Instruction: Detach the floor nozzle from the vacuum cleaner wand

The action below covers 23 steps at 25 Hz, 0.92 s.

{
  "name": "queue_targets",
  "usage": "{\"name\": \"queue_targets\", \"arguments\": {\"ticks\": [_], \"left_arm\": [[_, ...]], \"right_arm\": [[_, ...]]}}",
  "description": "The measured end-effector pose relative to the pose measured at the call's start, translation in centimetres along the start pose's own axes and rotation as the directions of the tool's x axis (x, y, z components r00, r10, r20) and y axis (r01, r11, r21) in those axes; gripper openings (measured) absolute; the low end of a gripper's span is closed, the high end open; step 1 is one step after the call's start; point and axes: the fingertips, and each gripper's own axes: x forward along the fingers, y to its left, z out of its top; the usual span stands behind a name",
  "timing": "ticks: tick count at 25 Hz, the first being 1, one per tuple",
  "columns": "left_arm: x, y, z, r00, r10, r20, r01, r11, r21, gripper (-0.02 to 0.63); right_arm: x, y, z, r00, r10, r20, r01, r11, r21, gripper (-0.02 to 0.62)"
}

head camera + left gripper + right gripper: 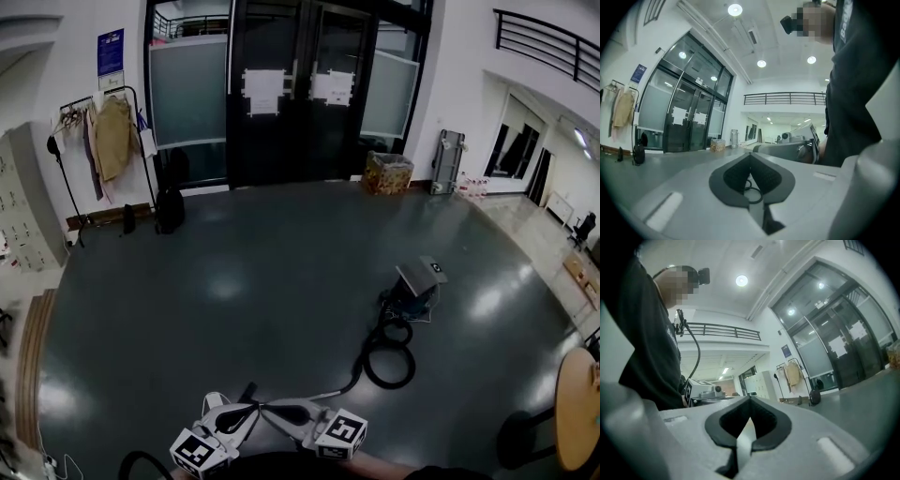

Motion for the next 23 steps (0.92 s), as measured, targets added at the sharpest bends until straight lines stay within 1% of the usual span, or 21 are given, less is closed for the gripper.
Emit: {"name": "queue_targets", "arguments": {"ticks": [3, 8, 10, 16, 23], "left_arm": [[0.0, -0.2, -1.0, 1.0, -0.013, 0.001, 0.013, 1.0, -0.026, 0.002], [0.0, -0.9, -1.3, 1.0, -0.029, -0.006, 0.029, 0.999, -0.022, 0.002], [-0.1, -0.8, -1.7, 1.0, -0.029, -0.004, 0.028, 0.999, -0.031, 0.002], [-0.6, -0.9, -1.9, 1.0, -0.022, -0.019, 0.021, 0.999, -0.042, 0.002], [-1.0, -0.7, -2.6, 1.0, -0.006, -0.026, 0.005, 0.999, -0.051, 0.002]], "right_arm": [[-0.2, 0.2, -0.6, 1.0, -0.021, -0.009, 0.021, 1.0, 0.006, 0.0], [-0.9, 0.6, -0.8, 0.999, -0.048, -0.009, 0.049, 0.999, 0.006, 0.001], [-0.8, 0.7, -0.7, 0.998, -0.054, -0.009, 0.054, 0.999, 0.002, 0.0], [-0.4, 1.0, -1.4, 0.999, -0.04, -0.037, 0.041, 0.999, 0.021, 0.0], [-0.1, 1.2, -1.8, 0.998, -0.028, -0.052, 0.029, 1.0, 0.013, 0.001]]}}
